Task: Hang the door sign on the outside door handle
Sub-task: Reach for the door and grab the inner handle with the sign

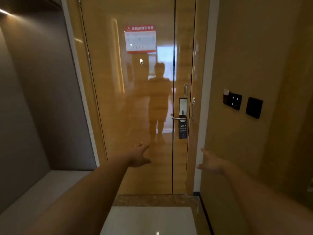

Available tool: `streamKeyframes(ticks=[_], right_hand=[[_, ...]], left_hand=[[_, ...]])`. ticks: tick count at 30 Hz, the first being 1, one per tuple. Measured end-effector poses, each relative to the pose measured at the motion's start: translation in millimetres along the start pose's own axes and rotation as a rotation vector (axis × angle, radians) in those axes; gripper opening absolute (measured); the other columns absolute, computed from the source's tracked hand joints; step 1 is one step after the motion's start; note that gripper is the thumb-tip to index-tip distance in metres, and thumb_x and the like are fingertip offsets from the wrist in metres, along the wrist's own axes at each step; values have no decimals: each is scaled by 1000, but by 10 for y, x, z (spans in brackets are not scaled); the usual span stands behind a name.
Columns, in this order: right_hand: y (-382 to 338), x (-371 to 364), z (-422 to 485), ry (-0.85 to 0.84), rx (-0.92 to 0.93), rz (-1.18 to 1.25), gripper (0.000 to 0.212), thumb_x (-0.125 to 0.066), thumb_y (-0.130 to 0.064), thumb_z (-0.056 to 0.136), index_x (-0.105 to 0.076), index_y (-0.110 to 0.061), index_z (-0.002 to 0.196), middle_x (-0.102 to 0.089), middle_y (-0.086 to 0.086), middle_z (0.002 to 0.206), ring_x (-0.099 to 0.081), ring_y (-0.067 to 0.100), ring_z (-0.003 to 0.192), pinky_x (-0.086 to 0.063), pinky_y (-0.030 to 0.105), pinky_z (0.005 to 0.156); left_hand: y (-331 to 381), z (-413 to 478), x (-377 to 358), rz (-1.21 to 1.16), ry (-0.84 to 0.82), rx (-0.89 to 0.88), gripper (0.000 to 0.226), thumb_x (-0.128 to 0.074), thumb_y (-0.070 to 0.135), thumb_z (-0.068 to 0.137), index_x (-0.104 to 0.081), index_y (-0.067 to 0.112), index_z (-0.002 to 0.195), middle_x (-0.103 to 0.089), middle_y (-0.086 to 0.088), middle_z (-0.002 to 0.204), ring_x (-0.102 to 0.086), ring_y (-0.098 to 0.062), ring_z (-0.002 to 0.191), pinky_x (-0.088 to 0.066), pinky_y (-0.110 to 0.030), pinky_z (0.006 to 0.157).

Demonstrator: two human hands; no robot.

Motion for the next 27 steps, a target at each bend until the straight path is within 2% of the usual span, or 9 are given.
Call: streamKeyframes(ticks=[5, 11, 14, 17, 18, 21, 23, 25, 27], right_hand=[[131, 70, 772, 16, -42, 86, 88, -66, -23, 83, -6, -22, 147, -13, 16, 155, -19, 33, 140, -27, 41, 110], [452, 131, 2004, 46, -133, 145, 78, -51, 4, 87, -3, -13, 147, -13, 18, 155, -24, 33, 138, -31, 40, 111], [500, 167, 2554, 86, -154, 187, 69, -51, 1, 90, -13, -11, 146, -28, 19, 149, -36, 32, 131, -37, 29, 99], [529, 256, 3077, 130, -157, 282, 65, -53, 2, 90, -20, -11, 144, -36, 21, 143, -42, 33, 124, -42, 30, 94], [570, 294, 3247, 130, -164, 293, 65, -53, 3, 89, -21, -12, 144, -37, 21, 142, -45, 30, 121, -46, 25, 89], [652, 477, 3641, 177, -157, 354, 52, -54, 6, 87, -35, 2, 136, -44, 29, 132, -53, 27, 103, -45, 1, 50], [751, 619, 3914, 243, -164, 394, 46, -54, 3, 88, -40, 6, 132, -47, 34, 127, -55, 37, 101, -44, 3, 45], [838, 711, 4238, 260, -184, 391, 52, -59, -12, 88, -38, -9, 136, -59, 14, 112, -58, 15, 83, -46, 11, 49], [901, 779, 4585, 245, -188, 418, 58, -63, -22, 85, -36, -20, 136, -56, -3, 97, -50, 4, 70, -40, 14, 48]], left_hand=[[-147, 859, -34, -6, 6, -42, 76, -52, 49, 88, -11, 28, 148, -1, -12, 160, -5, -33, 145, -16, -48, 115], [-480, 2308, -46, 53, 70, -64, 82, -54, 49, 86, -7, 26, 149, 0, -9, 160, -1, -35, 145, -16, -51, 115], [-574, 2984, -71, 26, 36, -104, 83, -59, 43, 85, -9, 25, 148, -2, -12, 160, -7, -37, 144, -18, -51, 114], [-635, 3616, -60, -22, 22, -113, 84, -63, 37, 84, -11, 26, 148, -5, -13, 159, -11, -36, 143, -22, -49, 113], [-630, 3807, -59, -16, 15, -113, 84, -63, 37, 83, -10, 26, 148, -6, -13, 159, -14, -36, 143, -23, -49, 112], [-520, 4270, -57, 9, 12, -156, 86, -64, 36, 81, -9, 27, 147, -10, -11, 158, -21, -36, 141, -27, -50, 111], [-424, 4559, -44, -8, 28, -190, 87, -65, 32, 81, -10, 24, 148, -13, -12, 158, -22, -35, 140, -28, -50, 112], [-366, 4873, -41, -52, 38, -203, 87, -65, 28, 79, -11, 23, 148, -17, -13, 157, -24, -35, 139, -29, -51, 111], [-321, 5195, -61, -66, 40, -208, 88, -65, 27, 78, -11, 23, 147, -19, -12, 156, -27, -34, 138, -32, -50, 110]])
Point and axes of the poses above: each hand's wrist, its own z-axis towards the middle knuckle, its own x-axis out of the back of the hand, y = z × x, the point moved 8 cm from there along z, towards the middle knuckle
